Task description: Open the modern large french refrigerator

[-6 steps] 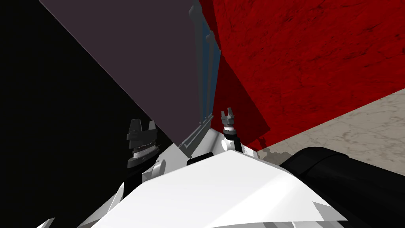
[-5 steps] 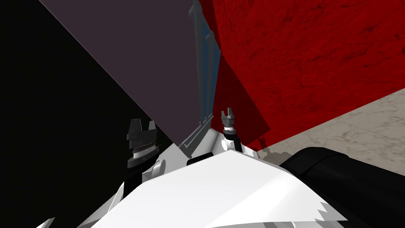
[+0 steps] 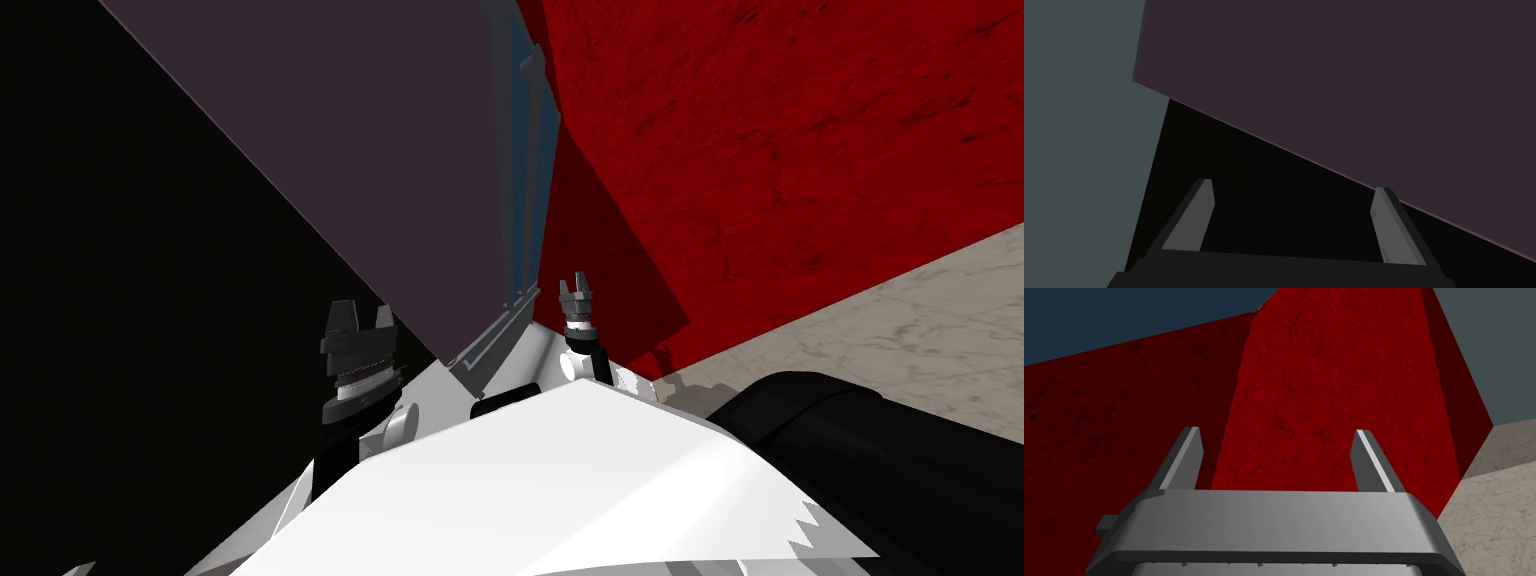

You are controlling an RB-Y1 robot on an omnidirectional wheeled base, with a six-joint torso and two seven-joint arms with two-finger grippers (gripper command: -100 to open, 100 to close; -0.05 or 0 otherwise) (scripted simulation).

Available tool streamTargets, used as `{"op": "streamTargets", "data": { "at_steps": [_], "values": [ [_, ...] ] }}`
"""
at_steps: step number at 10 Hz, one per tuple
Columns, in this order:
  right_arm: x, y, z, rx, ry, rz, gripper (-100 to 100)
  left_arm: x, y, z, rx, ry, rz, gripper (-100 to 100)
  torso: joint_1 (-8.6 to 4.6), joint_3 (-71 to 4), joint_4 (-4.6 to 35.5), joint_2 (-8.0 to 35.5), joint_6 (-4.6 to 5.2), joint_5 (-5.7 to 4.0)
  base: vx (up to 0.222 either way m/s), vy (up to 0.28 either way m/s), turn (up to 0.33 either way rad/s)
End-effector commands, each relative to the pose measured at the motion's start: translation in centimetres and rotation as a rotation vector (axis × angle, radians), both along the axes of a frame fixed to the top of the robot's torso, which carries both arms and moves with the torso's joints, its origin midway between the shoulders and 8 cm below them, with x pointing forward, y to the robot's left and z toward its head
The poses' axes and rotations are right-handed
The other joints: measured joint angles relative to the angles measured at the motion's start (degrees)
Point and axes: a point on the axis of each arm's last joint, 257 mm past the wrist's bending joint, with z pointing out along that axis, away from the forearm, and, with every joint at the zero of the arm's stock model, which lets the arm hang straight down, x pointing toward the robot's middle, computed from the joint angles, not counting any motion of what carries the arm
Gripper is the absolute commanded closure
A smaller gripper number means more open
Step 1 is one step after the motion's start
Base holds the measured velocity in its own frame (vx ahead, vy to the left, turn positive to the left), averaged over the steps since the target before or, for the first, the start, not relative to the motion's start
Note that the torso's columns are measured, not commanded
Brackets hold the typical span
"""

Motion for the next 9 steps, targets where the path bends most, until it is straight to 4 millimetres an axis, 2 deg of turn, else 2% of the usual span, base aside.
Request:
{"op": "streamTargets", "data": {
  "at_steps": [1, 3, 4, 6, 9],
  "values": [
    [0.0, 0.0, 0.0, 0.0, 0.0, 0.0, 0, 0.0, 0.0, 0.0, 0.0, 0.0, 0.0, 0, 0.0, -8.5, 4.2, 4.2, 0.0, 0.0, 0.0, 0.0, 0.0],
    [0.0, 0.0, 0.0, 0.0, 0.0, 0.0, 0, 0.0, 0.0, 0.0, 0.0, 0.0, 0.0, 0, 0.0, -25.4, 12.7, 12.7, 0.0, 0.0, 0.0, 0.0, 0.0],
    [0.0, 0.0, 0.0, 0.0, 0.0, 0.0, 0, 0.4, -0.4, -0.6, 0.032, 0.018, -0.017, -100, 0.0, -33.8, 16.9, 16.9, 0.0, 0.0, 0.0, 0.0, 0.0],
    [0.0, 0.0, 0.0, 0.0, 0.001, 0.0, 0, 1.1, -0.8, -1.9, 0.073, 0.052, -0.038, -100, 0.03, -39.0, 19.3, 19.3, 0.02, 0.02, -0.009, -0.008, -0.002],
    [0.0, 0.0, 0.0, 0.0, 0.001, 0.0, 0, 2.6, -0.9, -4.8, 0.115, 0.121, -0.056, -100, 0.04, -39.4, 19.4, 19.3, 0.06, 0.05, -0.012, -0.014, -0.002]
  ]
}}
